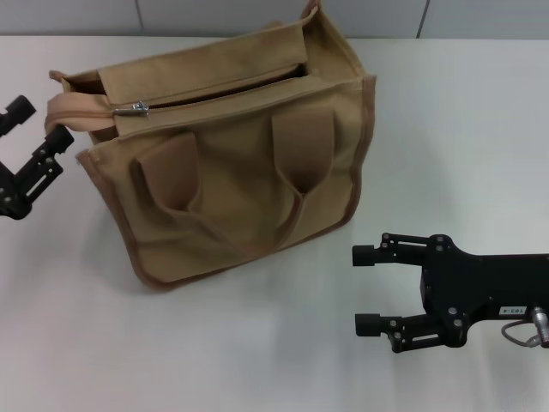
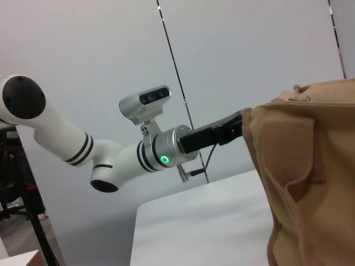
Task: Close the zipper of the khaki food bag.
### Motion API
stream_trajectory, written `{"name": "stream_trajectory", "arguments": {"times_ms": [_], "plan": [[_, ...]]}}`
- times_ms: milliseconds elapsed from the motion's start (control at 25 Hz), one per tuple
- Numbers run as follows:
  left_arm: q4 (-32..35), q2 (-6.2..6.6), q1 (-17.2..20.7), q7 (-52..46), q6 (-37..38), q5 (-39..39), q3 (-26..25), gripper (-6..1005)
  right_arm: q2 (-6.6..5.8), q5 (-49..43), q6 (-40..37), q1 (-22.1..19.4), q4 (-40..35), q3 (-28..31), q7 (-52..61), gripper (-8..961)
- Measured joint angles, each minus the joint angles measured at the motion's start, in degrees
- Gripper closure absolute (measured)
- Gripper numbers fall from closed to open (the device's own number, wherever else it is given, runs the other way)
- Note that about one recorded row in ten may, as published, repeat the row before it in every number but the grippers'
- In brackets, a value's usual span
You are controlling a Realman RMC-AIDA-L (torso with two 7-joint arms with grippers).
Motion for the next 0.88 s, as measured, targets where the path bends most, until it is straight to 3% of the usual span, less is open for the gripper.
{"name": "stream_trajectory", "arguments": {"times_ms": [80,160,280,880], "plan": [[0.16,-0.84,-0.09,1.58,-0.49,0.50,0.16,340,0.00,0.00,-0.01,0.12,0.14,0.00,0.00,114],[0.24,-0.88,-0.16,1.71,-0.63,1.04,0.17,408,0.00,0.00,-0.02,0.14,0.14,0.00,0.01,114],[0.31,-0.08,-0.86,1.30,-0.75,4.80,0.19,510,0.00,0.00,-0.03,0.16,0.14,0.01,0.15,114],[2.47,0.49,-2.70,-2.05,-2.82,11.62,-0.29,518,0.00,0.00,-0.03,0.68,0.14,0.01,0.36,113]]}}
